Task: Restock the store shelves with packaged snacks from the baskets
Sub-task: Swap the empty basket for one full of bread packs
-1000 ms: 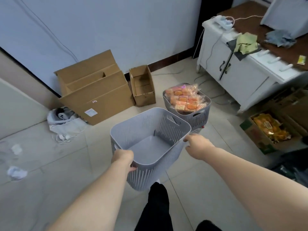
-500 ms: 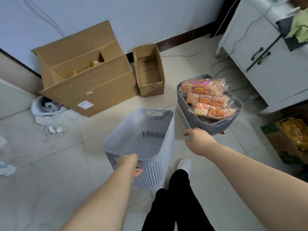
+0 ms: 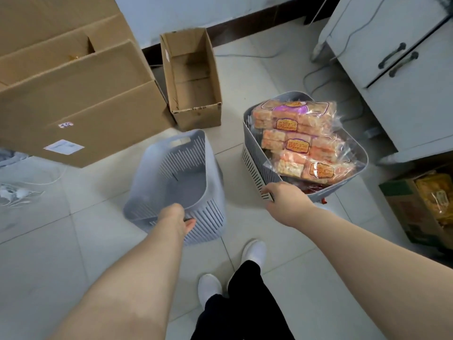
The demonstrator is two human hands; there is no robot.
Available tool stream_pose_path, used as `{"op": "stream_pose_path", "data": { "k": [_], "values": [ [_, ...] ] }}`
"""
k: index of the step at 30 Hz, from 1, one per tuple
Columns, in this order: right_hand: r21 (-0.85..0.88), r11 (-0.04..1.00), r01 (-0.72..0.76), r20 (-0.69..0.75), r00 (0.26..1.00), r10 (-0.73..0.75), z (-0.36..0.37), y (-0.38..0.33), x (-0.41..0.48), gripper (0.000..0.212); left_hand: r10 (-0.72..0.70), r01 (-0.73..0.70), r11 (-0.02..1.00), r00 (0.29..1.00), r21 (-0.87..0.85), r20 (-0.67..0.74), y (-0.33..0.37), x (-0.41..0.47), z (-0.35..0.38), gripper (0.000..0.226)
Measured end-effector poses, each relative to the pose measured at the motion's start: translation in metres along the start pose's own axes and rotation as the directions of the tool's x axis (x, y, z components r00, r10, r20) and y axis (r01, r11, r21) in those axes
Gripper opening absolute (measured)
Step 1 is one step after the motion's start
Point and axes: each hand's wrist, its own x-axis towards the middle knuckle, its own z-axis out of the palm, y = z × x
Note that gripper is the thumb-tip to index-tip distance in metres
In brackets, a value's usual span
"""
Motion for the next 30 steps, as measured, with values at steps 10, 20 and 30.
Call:
{"op": "stream_pose_path", "data": {
  "k": [10, 20, 30],
  "values": [
    [0.108, 0.989, -0.105, -0.004, 0.994, 0.106, -0.003, 0.043, 0.002, 0.038, 0.000, -0.042, 0.982, 0.975, 0.182, 0.224, -0.006, -0.026, 0.053, 0.019],
    [0.359, 0.857, -0.368, 0.100, 0.929, 0.357, -0.039, 0.100, -0.023, 0.038, 0.197, -0.288, 0.872, 0.947, 0.397, 0.254, 0.051, -0.101, 0.136, 0.020],
    [0.480, 0.745, -0.463, 0.132, 0.878, 0.461, -0.077, 0.135, -0.027, 0.039, 0.313, -0.406, 0.713, 0.914, 0.572, 0.259, 0.099, -0.129, 0.216, 0.022]
  ]
}}
